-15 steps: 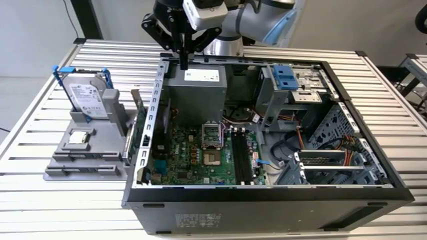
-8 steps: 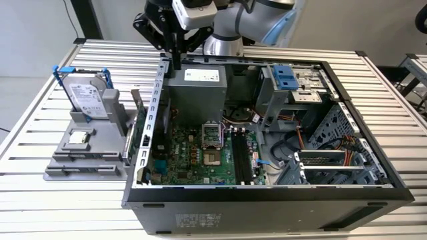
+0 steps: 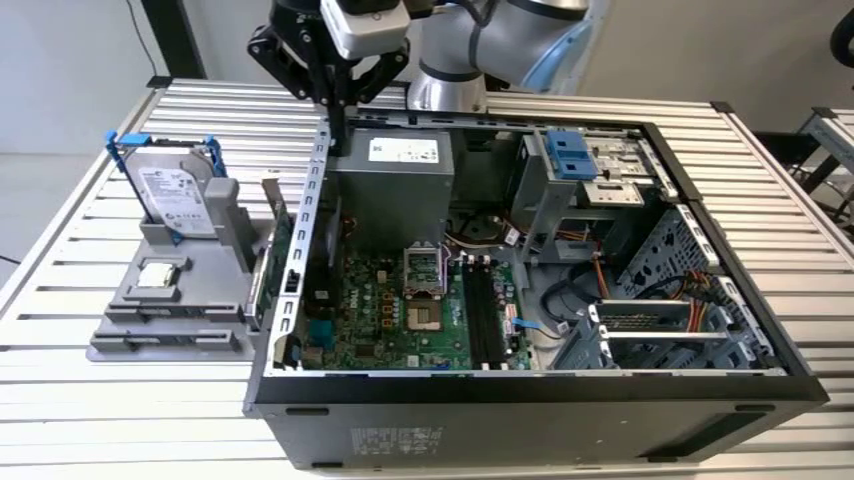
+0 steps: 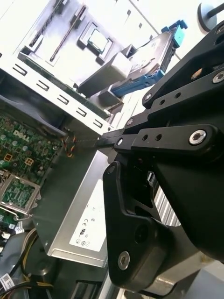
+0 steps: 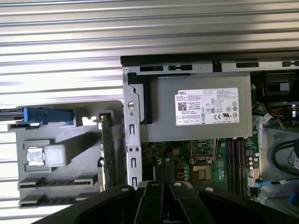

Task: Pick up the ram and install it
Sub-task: 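Reach for the ram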

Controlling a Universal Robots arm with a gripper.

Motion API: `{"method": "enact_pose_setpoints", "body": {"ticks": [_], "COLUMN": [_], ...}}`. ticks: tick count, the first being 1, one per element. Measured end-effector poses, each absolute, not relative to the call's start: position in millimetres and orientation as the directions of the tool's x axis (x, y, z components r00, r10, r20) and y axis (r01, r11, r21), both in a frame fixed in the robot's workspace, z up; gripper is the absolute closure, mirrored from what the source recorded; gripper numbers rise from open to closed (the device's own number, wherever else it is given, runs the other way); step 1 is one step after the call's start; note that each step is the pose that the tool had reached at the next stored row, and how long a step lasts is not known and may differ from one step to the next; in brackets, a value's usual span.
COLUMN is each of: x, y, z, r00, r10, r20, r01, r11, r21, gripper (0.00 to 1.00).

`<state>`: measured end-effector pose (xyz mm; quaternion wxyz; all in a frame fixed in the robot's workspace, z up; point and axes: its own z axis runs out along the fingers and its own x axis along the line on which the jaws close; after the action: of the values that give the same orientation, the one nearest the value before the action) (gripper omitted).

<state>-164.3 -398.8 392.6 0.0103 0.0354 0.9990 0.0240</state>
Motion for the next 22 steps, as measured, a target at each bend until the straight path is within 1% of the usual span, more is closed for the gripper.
{"method": "enact_pose_setpoints", "body": {"ticks": [22], "x": [-220.6], "y": [-398.8], "z": [392.6], "r00": [-0.997], "r10": [0.071], "r20": [-0.019], "r01": [0.070], "r11": [0.996], "r21": [0.049], "gripper": [1.00]}}
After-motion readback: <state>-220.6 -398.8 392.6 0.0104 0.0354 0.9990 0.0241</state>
